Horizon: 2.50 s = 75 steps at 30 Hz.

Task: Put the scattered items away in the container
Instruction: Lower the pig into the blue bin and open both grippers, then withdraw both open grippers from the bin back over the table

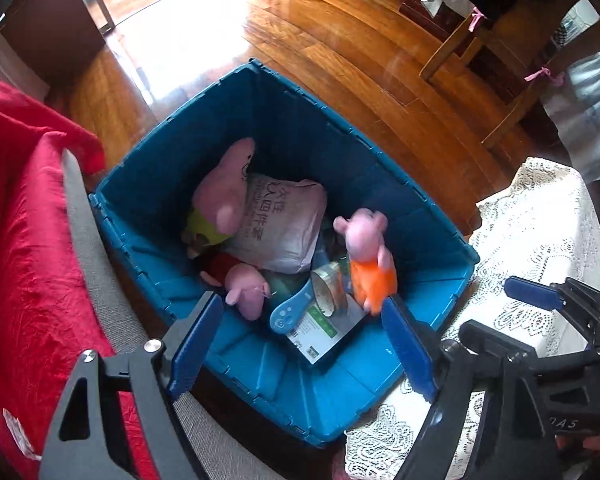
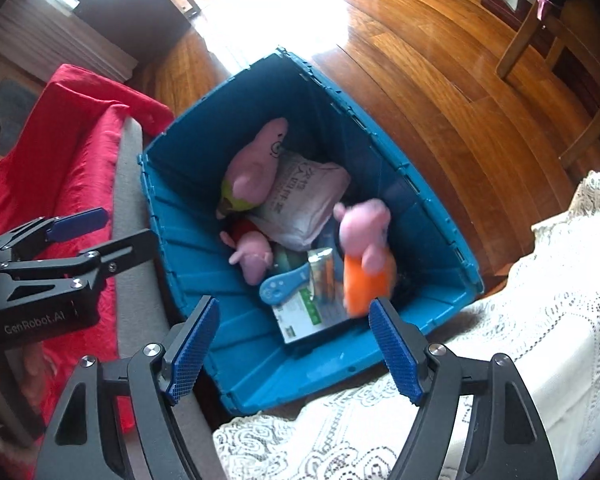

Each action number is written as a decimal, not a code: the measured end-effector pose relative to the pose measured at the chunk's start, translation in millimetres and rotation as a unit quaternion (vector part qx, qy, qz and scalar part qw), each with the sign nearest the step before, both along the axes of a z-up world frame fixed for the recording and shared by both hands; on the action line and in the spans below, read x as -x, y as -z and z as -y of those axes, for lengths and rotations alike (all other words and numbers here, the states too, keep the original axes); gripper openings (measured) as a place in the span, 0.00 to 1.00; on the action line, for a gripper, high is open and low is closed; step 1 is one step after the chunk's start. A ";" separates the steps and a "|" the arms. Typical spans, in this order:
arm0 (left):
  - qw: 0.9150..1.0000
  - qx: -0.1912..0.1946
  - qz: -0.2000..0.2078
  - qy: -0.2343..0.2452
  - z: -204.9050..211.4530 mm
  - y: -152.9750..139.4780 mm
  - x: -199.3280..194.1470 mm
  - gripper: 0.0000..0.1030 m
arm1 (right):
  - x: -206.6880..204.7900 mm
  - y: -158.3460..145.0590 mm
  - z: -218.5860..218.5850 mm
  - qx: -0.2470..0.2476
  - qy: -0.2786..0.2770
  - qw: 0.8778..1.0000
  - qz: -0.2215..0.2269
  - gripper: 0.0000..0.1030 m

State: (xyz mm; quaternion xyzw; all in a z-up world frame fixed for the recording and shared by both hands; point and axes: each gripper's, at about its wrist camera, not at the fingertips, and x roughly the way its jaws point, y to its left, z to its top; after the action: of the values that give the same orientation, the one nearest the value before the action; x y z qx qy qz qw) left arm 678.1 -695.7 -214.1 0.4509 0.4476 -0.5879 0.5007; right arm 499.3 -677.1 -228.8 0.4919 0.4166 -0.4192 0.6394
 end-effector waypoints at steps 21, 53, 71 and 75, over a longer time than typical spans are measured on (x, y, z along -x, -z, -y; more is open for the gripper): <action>1.000 -0.009 0.010 0.001 -12.5 1.0 -2.1 0.79 | 3.3 -10.6 -15.9 -0.004 0.017 1.000 -0.019 0.94; 0.984 0.030 0.016 0.176 -84.4 -52.2 170.3 0.80 | 172.6 -67.3 -150.9 0.029 0.211 0.976 -0.036 0.99; 0.934 0.049 0.004 0.354 -218.4 -85.5 364.6 0.79 | 327.0 -87.5 -344.8 0.024 0.398 0.916 -0.046 0.99; 0.917 0.046 0.000 0.397 -260.9 -89.0 413.1 0.79 | 361.9 -91.9 -398.6 0.021 0.442 0.896 -0.049 0.99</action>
State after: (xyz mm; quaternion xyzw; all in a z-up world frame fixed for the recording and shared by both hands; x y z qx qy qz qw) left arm 265.1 -434.8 -125.1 0.5679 0.2042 -0.7583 0.2465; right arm 137.4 -278.5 -136.9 0.5902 0.1784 -0.6910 0.3774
